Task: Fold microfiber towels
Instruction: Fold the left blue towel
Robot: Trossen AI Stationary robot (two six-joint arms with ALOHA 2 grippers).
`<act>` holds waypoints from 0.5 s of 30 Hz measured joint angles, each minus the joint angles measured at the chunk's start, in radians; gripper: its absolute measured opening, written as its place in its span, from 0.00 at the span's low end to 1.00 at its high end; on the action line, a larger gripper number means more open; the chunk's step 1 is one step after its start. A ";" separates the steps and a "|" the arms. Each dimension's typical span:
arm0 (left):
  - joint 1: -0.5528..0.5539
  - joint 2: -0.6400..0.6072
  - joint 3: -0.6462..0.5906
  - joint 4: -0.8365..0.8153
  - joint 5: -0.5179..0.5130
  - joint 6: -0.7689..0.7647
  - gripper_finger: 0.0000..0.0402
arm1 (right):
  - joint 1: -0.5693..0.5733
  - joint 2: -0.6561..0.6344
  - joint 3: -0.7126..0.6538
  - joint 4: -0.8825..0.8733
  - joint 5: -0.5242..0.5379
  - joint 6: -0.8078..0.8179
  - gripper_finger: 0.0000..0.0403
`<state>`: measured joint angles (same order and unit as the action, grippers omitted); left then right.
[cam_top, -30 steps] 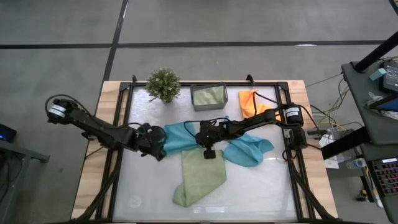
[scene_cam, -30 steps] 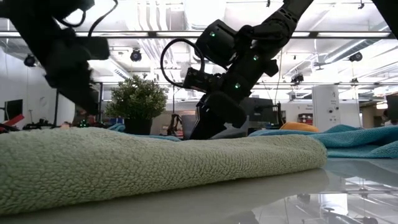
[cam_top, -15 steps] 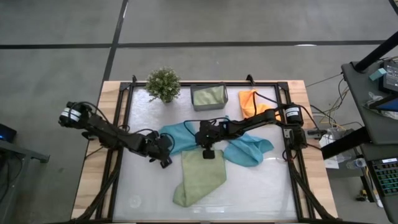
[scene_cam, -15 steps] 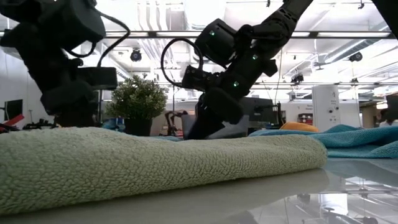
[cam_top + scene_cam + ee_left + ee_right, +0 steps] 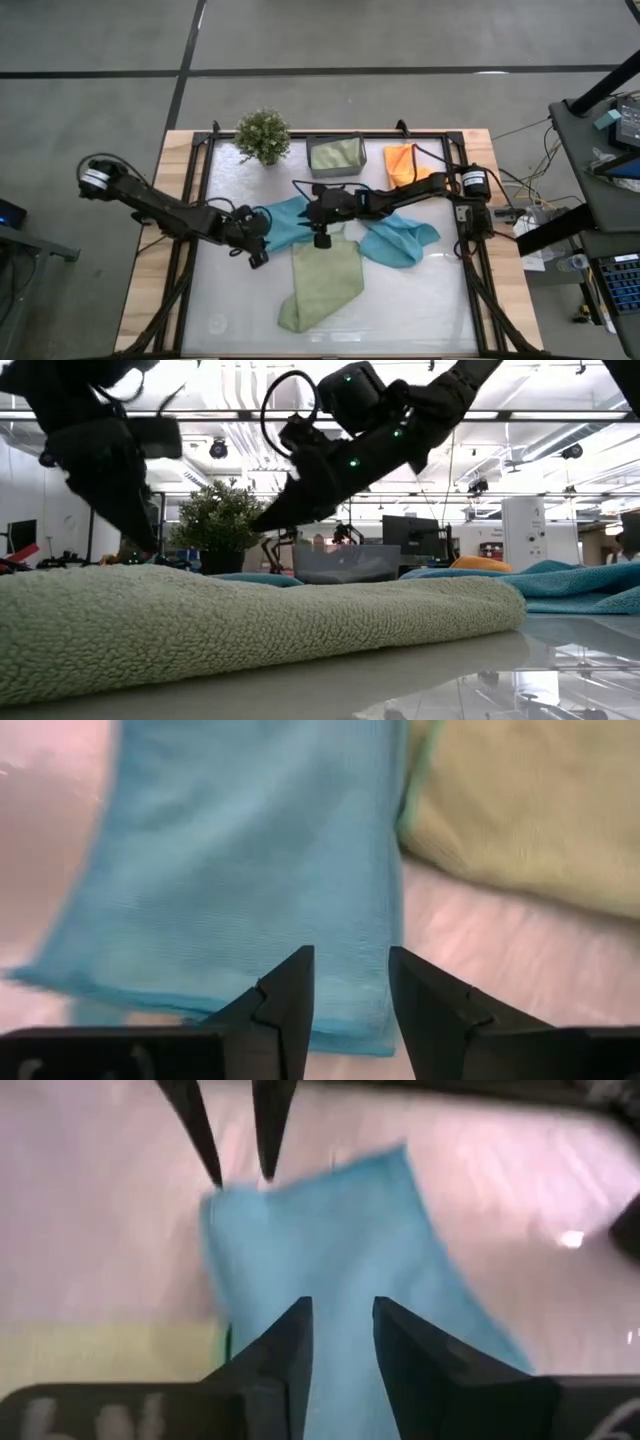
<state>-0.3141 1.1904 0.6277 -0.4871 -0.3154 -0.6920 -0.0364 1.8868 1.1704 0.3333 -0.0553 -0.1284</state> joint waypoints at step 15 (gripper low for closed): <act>0.107 -0.068 -0.112 0.086 -0.244 0.067 0.29 | -0.003 0.165 -0.005 0.195 0.000 0.050 0.07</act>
<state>-0.2076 1.1225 0.5162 -0.4014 -0.5598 -0.6252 -0.0391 2.0519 1.1655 0.5287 -0.0552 -0.0784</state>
